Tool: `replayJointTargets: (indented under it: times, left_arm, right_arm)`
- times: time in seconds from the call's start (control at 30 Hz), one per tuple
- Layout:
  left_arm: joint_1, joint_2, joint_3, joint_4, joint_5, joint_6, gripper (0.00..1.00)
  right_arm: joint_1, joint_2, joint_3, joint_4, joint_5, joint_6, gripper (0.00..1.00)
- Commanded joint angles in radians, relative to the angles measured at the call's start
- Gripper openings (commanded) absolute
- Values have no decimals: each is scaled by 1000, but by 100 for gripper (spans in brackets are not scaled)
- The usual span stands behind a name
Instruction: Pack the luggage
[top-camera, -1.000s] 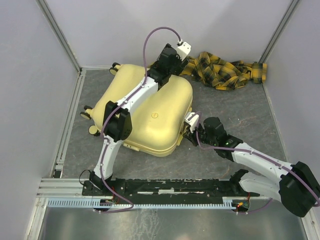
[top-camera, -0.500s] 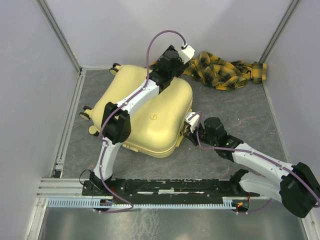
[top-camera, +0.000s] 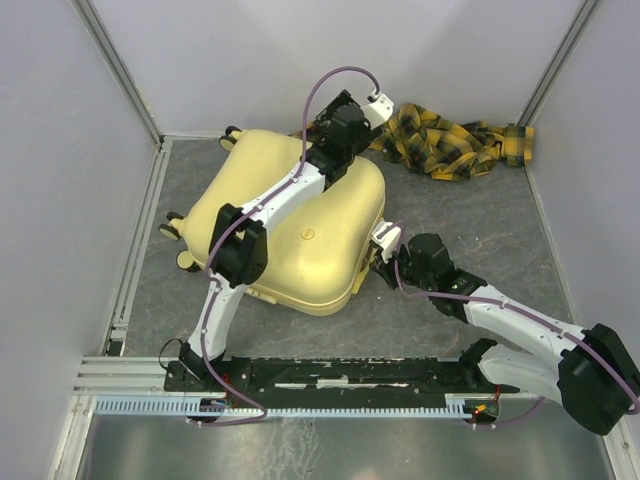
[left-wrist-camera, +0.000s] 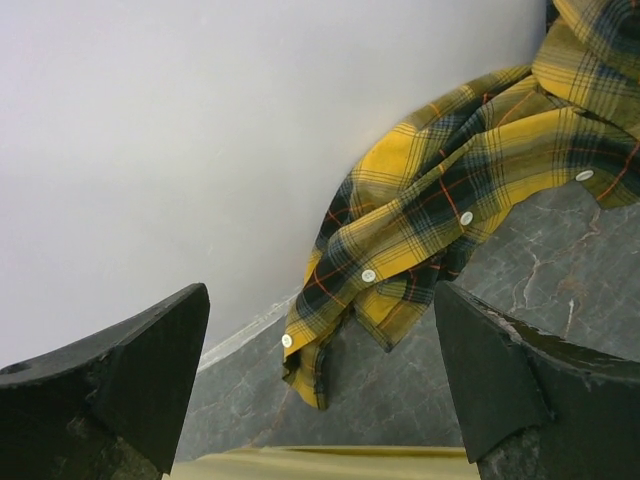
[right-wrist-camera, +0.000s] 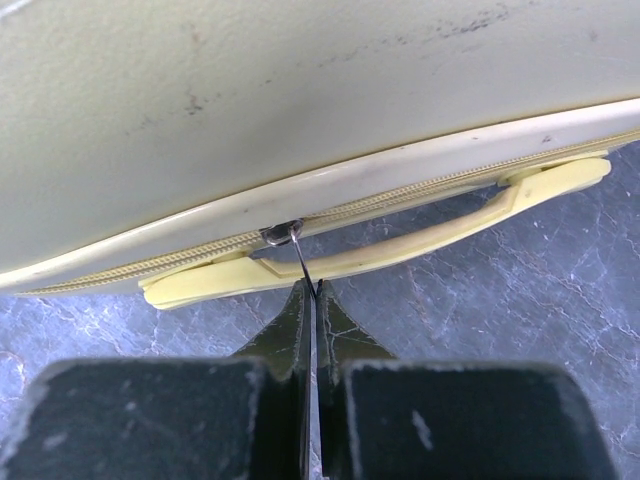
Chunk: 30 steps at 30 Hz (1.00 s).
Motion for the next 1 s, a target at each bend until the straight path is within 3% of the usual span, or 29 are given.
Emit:
replayJointTargets:
  times: [0.0, 0.17, 0.37, 0.53, 0.97]
  left_arm:
    - [-24, 164, 44, -265, -51, 103, 99]
    - [-24, 145, 32, -310, 43, 103, 96]
    - [-24, -89, -247, -315, 305, 123, 87]
    - [-24, -161, -362, -331, 396, 136, 82]
    - [-25, -261, -405, -404, 557, 60, 77]
  right_arm:
    - [-29, -1, 32, 107, 114, 3, 2]
    - [-30, 2, 35, 113, 138, -2, 2]
    - [-83, 3, 41, 112, 157, -26, 2]
    - [-147, 22, 61, 117, 99, -51, 2]
    - [-363, 139, 170, 151, -84, -137, 2]
